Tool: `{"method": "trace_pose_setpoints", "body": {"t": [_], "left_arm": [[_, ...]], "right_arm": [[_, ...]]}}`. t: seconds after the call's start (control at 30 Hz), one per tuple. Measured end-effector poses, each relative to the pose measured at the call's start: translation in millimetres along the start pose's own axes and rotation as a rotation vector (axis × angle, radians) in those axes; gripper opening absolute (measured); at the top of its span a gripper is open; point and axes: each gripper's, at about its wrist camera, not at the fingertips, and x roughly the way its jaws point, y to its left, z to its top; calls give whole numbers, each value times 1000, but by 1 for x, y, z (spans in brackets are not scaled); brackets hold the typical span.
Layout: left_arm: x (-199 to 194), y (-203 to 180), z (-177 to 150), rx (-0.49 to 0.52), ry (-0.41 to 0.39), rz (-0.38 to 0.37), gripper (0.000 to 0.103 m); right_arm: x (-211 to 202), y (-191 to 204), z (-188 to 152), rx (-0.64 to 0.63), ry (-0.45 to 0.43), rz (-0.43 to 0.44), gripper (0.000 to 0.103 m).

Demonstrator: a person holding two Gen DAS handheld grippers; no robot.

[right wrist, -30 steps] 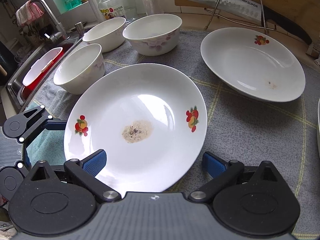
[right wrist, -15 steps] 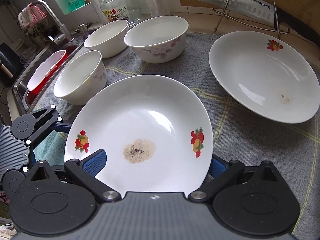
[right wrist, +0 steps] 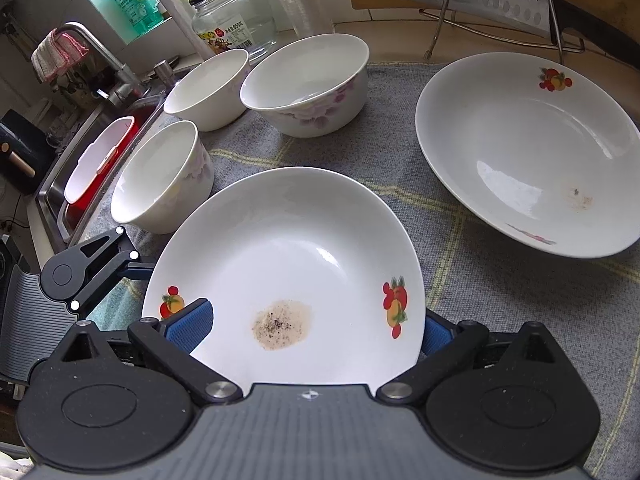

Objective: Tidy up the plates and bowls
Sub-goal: 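Lift the stained plate with the right gripper and carry it toward the placed plate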

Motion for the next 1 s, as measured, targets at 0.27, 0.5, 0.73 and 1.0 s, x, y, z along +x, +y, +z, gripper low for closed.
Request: {"method": "trace_pose_setpoints", "body": {"t": [0.27,0.5,0.73,1.0], "left_arm": [[-2,-1,-1,4,-4,6,103],[-2,-2,-1,13,-8,8,103],[-3,-6,1,33,-12,22,102],[-3,-7,3,47,-8,46,102]], "right_arm": [[3,0,4,14,6,8,103],[2,-2,6,9,18,15,102],[3,-4,9,24,20,31,102],[4,-8,14,25,19,58,102]]}}
